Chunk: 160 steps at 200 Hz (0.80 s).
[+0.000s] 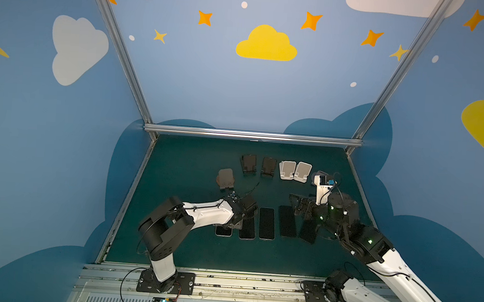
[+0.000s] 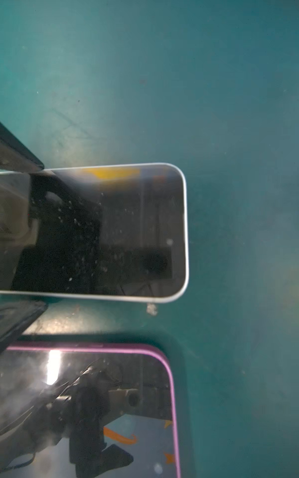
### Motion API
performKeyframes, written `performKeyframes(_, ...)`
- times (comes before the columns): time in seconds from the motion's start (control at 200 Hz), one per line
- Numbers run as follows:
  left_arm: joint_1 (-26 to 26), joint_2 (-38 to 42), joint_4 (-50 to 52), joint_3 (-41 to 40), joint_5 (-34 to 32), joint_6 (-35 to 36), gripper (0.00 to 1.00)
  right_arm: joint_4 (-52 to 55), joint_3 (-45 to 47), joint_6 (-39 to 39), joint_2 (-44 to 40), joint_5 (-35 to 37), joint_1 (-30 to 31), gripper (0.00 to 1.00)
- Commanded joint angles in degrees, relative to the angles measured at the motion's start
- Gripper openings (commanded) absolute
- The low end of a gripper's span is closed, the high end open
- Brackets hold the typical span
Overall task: Remove the phone from the phone stand
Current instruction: Place the phone at the center of the table, then move the phone stand to the top-center of the table.
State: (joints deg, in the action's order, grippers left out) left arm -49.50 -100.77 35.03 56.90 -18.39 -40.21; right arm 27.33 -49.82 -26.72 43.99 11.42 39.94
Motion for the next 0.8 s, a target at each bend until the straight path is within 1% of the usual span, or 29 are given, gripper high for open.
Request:
performKeyframes(0.0, -2.54, -7.23, -0.75, -4.05, 12.56, 0.34, 0.79, 1.22, -1.78, 0.21, -1.80, 0.70, 0.12, 0.91)
performKeyframes(0.15, -2.99, -6.27, -0.06, -3.74, 12.13, -0.67, 0.78, 2.71, -1.77, 0.05, -3.46, 0.51, 0.13, 0.91)
performKeyframes(0.265, -3.06, -2.21, 3.76, -2.24, 10.33, -0.80, 0.79, 3.63, -1.94, 0.36, -4.68, 0.99, 0.11, 0.91)
performKeyframes(0.34, -3.06, 2.59, 7.67, 0.03, 7.72, -0.49, 0.84, 3.96, -2.08, 0.78, -4.85, 1.20, 0.13, 0.91)
performKeyframes(0.431, -2.72, 8.13, 12.65, 3.63, 3.83, 0.24, 0.93, 4.00, -2.30, 0.88, -4.50, 0.94, 0.13, 0.91)
performKeyframes(0.491, -2.27, 11.06, 15.39, 6.26, 2.03, 1.11, 0.95, 4.02, -2.13, 0.92, -4.39, 0.83, 0.13, 0.91)
performKeyframes(0.586, -0.63, 15.68, 19.05, 9.98, -1.41, 2.05, 0.96, 4.02, -1.95, 1.04, -4.71, 1.10, 0.13, 0.92)
performKeyframes(0.666, 1.20, 20.81, 19.88, 11.18, -7.56, 1.23, 0.96, 3.57, -1.44, 1.23, -4.76, 0.62, 0.13, 0.92)
performKeyframes(0.726, 3.26, 25.55, 17.99, 9.90, -11.89, 0.88, 0.99, 2.54, -0.91, 1.27, -3.84, -1.18, 0.13, 0.92)
performKeyframes(0.796, 7.45, 31.37, 11.11, 5.74, -12.11, 2.43, 1.00, 2.33, -0.89, 1.13, -1.47, -2.35, 0.21, 0.91)
